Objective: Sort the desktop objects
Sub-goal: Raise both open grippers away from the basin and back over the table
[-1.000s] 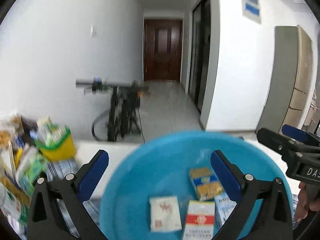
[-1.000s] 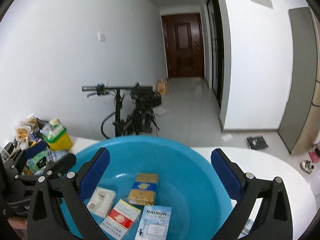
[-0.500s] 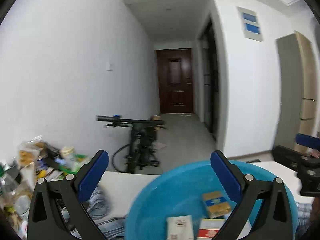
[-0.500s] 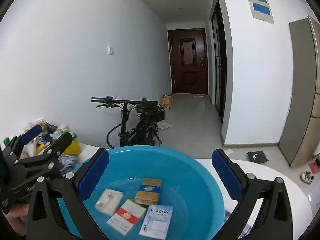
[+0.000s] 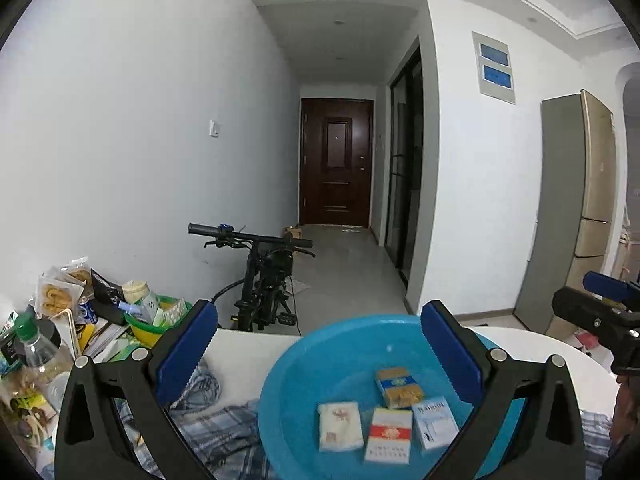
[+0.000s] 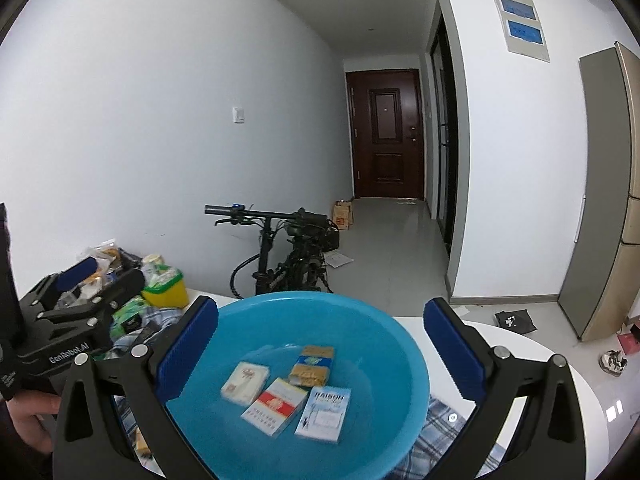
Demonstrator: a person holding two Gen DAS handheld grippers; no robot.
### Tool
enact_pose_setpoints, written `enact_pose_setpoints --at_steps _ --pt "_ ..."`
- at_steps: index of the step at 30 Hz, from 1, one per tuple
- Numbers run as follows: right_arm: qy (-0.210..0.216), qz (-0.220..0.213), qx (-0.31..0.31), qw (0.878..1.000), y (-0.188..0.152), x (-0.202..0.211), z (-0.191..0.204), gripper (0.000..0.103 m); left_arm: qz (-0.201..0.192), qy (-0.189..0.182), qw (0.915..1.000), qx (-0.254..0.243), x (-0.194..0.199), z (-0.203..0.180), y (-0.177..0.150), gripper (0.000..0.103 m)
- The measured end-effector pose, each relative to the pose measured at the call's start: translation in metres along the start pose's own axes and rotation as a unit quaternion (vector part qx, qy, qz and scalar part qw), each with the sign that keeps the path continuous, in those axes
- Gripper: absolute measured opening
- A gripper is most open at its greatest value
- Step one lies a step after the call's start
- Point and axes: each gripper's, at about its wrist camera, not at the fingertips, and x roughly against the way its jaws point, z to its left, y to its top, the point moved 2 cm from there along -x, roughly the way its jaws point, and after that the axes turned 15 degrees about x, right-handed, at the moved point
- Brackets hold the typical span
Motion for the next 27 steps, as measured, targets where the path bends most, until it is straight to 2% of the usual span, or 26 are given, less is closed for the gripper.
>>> enact_pose_setpoints --at_steps 5,7,11,15,17,22,27 --pt "-0.005 -0.015 0.013 1.000 -0.002 0.029 0.012 0.102 0.039 -0.016 0.9987 0.028 0.024 -0.001 -0.010 0.103" --pt "-0.007 -0.024 0.016 1.000 -0.003 0.038 0.016 0.102 0.028 -0.029 0.9987 0.032 0.041 -0.003 -0.011 0.103" --pt "-0.021 -0.039 0.023 0.999 0.000 0.054 0.018 0.102 0.000 -0.031 0.9995 0.006 0.064 -0.010 -0.009 0.103" --pt "-0.045 -0.050 0.014 0.998 -0.006 0.069 0.015 0.102 0.012 -0.038 0.9991 -0.013 0.079 -0.012 -0.012 0.103" --pt "-0.051 -0.052 0.011 0.997 -0.013 0.076 0.013 0.102 0.013 -0.030 0.9994 -0.005 0.086 -0.007 -0.018 0.103" --pt "-0.045 -0.020 0.019 0.999 -0.031 0.078 0.014 0.102 0.049 -0.029 0.9984 0.008 0.086 0.007 -0.038 0.103" --pt "-0.047 0.022 0.024 0.998 -0.062 0.075 0.014 0.102 0.077 -0.006 0.9970 0.002 0.082 0.018 -0.066 0.103"
